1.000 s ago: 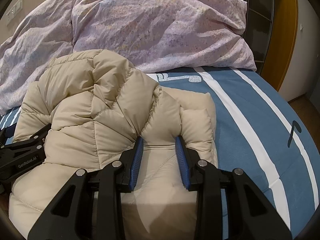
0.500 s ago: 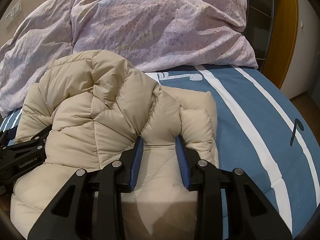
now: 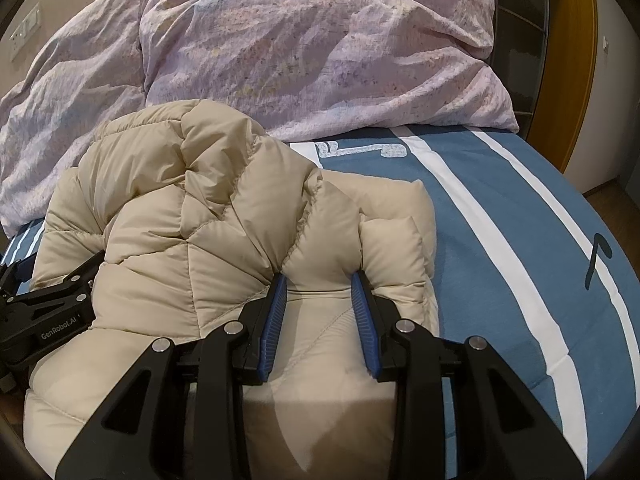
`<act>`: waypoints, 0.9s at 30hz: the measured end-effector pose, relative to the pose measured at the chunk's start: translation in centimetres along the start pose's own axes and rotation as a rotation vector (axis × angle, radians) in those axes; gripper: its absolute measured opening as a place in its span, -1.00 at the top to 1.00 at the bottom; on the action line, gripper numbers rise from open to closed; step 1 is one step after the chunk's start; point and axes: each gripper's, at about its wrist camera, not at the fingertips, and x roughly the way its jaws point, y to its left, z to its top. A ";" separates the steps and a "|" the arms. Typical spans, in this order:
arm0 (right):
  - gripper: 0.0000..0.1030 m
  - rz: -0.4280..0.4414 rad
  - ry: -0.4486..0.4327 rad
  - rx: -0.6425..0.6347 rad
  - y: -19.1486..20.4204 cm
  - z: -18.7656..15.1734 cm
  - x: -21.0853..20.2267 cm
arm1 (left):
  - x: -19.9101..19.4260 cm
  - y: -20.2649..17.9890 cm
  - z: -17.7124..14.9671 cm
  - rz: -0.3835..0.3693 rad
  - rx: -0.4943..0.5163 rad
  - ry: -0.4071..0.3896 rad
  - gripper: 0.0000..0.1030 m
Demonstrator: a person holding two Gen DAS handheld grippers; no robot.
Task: Fold large clothes
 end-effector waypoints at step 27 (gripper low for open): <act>-0.88 0.414 0.186 0.314 -8.2 -0.5 -2.1 | -4.9 8.9 -4.0 -0.356 -0.295 0.169 -0.96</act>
